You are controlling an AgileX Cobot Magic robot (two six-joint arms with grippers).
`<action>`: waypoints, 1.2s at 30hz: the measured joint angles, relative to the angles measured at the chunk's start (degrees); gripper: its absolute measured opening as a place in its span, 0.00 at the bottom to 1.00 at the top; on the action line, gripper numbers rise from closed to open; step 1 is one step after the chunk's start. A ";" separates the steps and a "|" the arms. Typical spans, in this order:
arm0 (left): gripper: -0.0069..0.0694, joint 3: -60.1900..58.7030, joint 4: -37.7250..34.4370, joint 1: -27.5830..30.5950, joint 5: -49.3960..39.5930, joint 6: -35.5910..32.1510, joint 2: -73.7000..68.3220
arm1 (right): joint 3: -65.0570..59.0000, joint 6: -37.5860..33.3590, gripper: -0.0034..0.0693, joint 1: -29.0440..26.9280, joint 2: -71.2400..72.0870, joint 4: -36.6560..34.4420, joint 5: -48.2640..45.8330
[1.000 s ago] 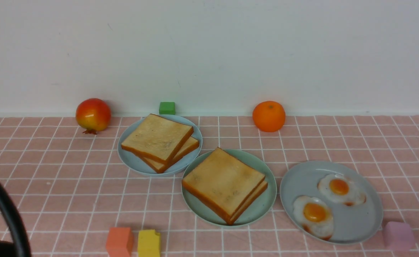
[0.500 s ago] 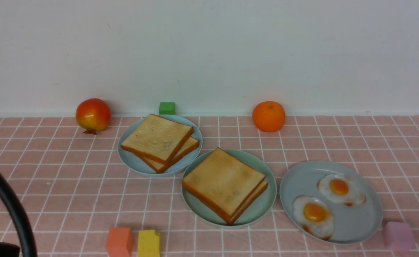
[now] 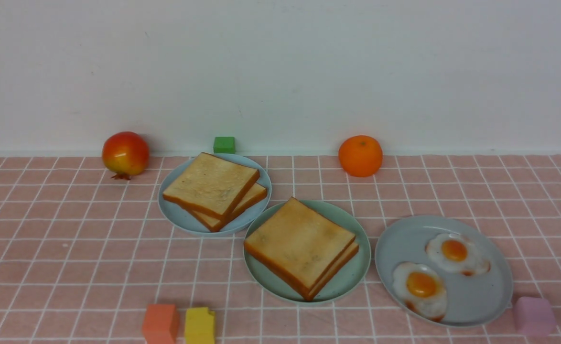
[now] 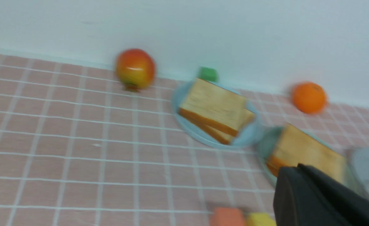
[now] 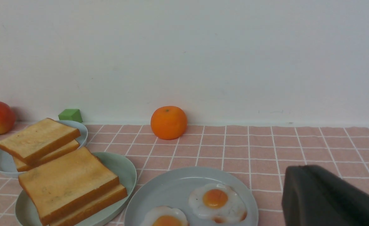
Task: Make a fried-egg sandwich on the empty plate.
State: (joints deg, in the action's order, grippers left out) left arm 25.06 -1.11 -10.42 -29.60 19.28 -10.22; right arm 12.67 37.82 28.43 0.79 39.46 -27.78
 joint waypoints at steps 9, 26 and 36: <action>0.11 -25.22 5.23 3.31 11.73 3.26 10.74 | 0.00 -0.05 0.09 0.00 0.00 0.00 0.00; 0.11 -26.05 3.84 4.71 8.13 -4.42 10.74 | 0.00 -0.05 0.11 0.00 0.00 0.00 0.01; 0.11 -26.01 -2.58 4.71 8.08 -17.77 10.74 | 0.00 -0.05 0.13 0.00 0.00 0.07 0.01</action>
State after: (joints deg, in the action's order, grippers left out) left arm -0.95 -3.69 -5.71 -21.52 1.51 0.52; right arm 12.67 37.77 28.43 0.79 39.53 -27.77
